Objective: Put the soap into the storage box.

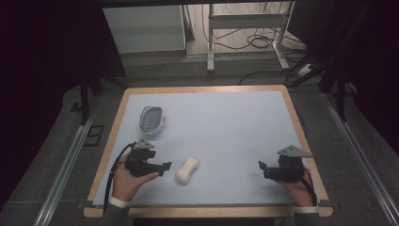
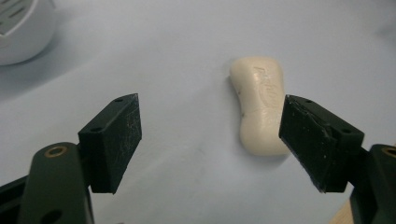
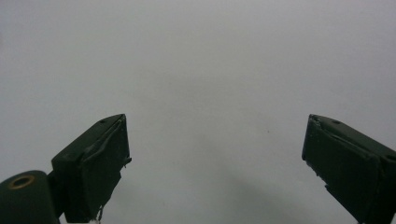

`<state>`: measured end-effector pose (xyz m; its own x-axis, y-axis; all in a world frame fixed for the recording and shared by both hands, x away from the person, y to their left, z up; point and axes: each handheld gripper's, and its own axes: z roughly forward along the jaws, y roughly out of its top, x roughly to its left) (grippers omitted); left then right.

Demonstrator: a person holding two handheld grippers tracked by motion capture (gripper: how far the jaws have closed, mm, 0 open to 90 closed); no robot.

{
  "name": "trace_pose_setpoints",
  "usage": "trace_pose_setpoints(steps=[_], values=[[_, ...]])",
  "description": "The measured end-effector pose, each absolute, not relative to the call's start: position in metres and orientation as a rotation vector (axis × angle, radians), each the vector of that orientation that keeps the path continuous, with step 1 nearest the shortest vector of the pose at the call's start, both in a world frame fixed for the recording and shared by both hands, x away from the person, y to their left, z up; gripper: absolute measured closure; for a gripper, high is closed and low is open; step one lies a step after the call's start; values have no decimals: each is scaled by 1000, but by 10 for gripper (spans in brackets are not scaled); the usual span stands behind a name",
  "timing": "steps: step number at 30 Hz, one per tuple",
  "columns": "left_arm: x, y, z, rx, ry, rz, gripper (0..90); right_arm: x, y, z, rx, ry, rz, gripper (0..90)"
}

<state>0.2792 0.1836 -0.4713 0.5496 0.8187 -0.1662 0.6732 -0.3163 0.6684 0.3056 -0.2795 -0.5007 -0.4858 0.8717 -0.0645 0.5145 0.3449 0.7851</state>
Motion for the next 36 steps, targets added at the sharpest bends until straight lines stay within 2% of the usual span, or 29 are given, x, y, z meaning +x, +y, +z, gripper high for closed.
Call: trace_pose_setpoints(steps=[13, 36], values=[[288, 148, -479, 2170, 1168, 209, 220, 306, -280, -502, 1215, 2134, 969, 72], [293, 126, -484, 2226, 1159, 192, 223, 307, -281, -504, 1222, 2132, 958, 71]])
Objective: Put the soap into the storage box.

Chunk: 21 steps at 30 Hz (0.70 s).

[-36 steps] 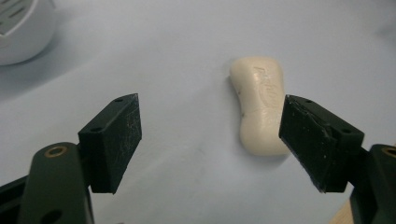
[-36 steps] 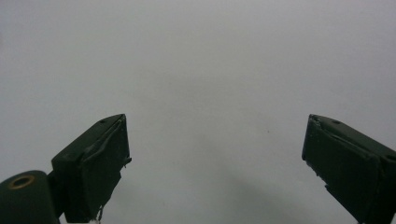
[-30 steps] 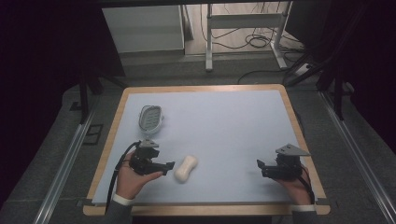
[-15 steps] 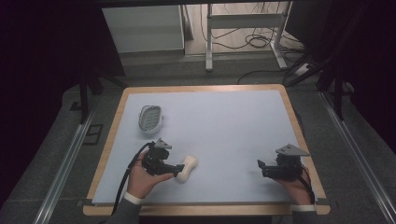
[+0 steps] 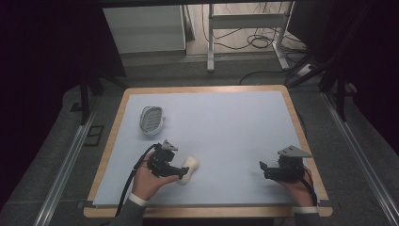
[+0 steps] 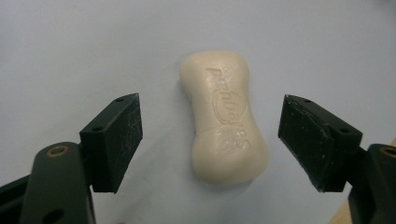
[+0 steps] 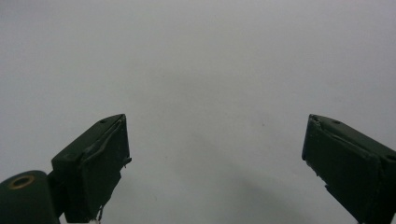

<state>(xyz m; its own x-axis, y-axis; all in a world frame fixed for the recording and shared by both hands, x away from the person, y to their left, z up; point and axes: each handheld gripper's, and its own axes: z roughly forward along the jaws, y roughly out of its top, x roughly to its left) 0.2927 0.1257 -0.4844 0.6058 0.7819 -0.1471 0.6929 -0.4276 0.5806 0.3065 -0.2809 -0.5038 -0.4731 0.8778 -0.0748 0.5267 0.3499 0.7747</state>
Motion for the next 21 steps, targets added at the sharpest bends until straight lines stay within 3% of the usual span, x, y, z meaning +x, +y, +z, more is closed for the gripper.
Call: trace_pose_setpoints(steps=[21], values=[[311, 96, -502, 2354, 1194, 178, 248, 307, -282, -505, 1235, 2128, 944, 71]])
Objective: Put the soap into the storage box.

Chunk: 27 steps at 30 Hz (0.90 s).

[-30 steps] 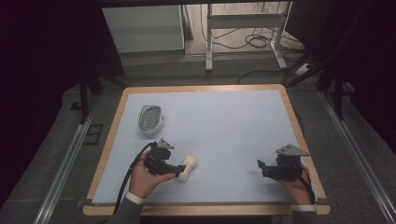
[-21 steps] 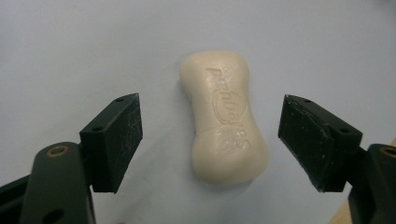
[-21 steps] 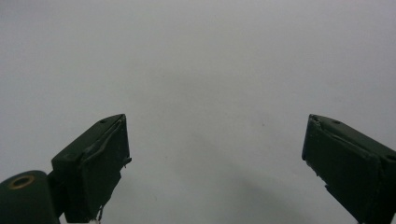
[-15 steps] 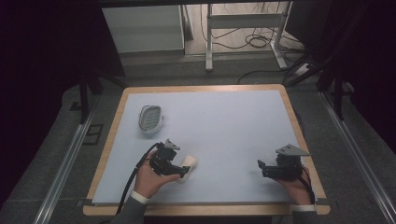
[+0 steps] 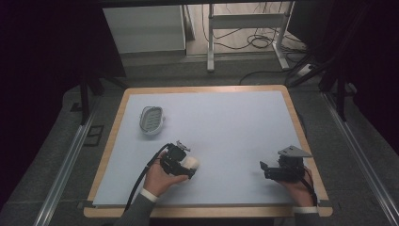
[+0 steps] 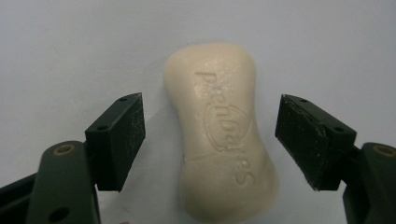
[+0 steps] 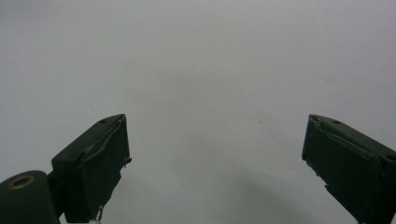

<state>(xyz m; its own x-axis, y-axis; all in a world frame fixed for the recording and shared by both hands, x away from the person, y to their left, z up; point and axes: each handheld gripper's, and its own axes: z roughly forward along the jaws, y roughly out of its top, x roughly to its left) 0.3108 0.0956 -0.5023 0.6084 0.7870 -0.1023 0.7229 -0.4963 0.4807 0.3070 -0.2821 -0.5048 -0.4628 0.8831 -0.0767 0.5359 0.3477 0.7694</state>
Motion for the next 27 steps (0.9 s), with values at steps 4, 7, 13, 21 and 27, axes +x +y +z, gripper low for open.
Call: trace_pose_setpoints(steps=[4, 7, 13, 21, 27], values=[[312, 94, -505, 2369, 1208, 180, 270, 307, -283, -505, 1236, 2128, 944, 71], [312, 92, -506, 2379, 1206, 172, 283, 307, -282, -505, 1237, 2130, 938, 72], [315, 87, -511, 2417, 1218, 163, 320, 308, -282, -506, 1237, 2131, 932, 71], [314, 85, -512, 2428, 1203, 178, 475, 308, -283, -506, 1242, 2127, 930, 72], [313, 87, -511, 2419, 1179, 189, 485, 308, -284, -505, 1247, 2123, 929, 72]])
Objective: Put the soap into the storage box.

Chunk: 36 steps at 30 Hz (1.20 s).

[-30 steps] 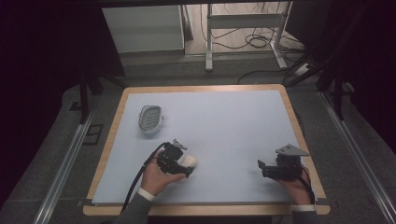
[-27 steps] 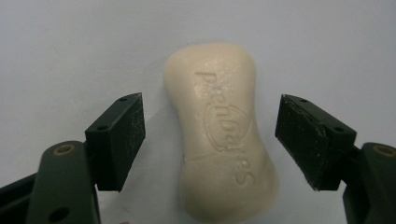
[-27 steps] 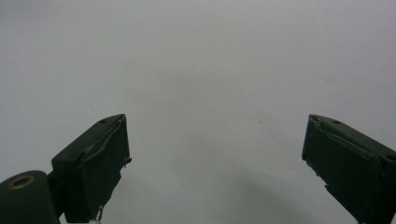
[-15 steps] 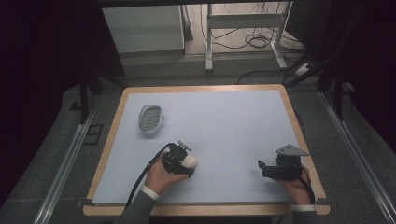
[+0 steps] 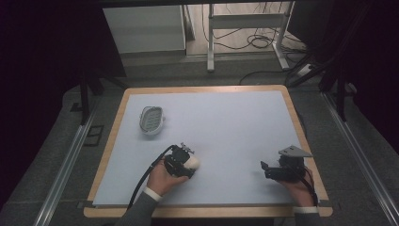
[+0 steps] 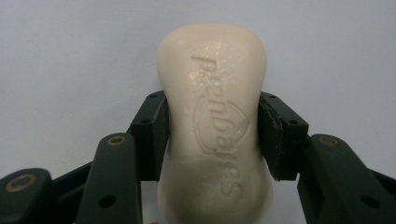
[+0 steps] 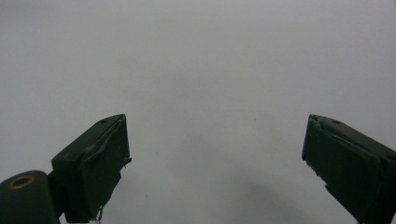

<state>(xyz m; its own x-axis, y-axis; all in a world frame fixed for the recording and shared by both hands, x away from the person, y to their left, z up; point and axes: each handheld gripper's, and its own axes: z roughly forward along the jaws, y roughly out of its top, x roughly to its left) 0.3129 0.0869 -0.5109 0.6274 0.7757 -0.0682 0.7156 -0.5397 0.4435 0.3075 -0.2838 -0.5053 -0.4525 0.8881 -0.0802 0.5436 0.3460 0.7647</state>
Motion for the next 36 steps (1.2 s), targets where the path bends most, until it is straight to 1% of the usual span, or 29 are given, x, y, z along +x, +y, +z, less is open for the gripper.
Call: trace_pose_setpoints(steps=[9, 13, 27, 30, 32, 36], values=[[315, 99, -497, 2388, 1154, 197, 496, 308, -285, -505, 1249, 2118, 930, 72], [316, 101, -498, 2376, 1156, 192, 496, 308, -285, -506, 1251, 2118, 928, 71], [320, 90, -508, 2449, 1146, 197, 492, 308, -287, -506, 1255, 2115, 924, 71], [320, 90, -510, 2462, 1142, 193, 483, 308, -286, -506, 1254, 2113, 925, 72], [320, 90, -509, 2469, 1141, 182, 453, 308, -286, -506, 1256, 2112, 927, 71], [320, 88, -511, 2493, 1141, 186, 467, 308, -286, -506, 1252, 2113, 922, 71]])
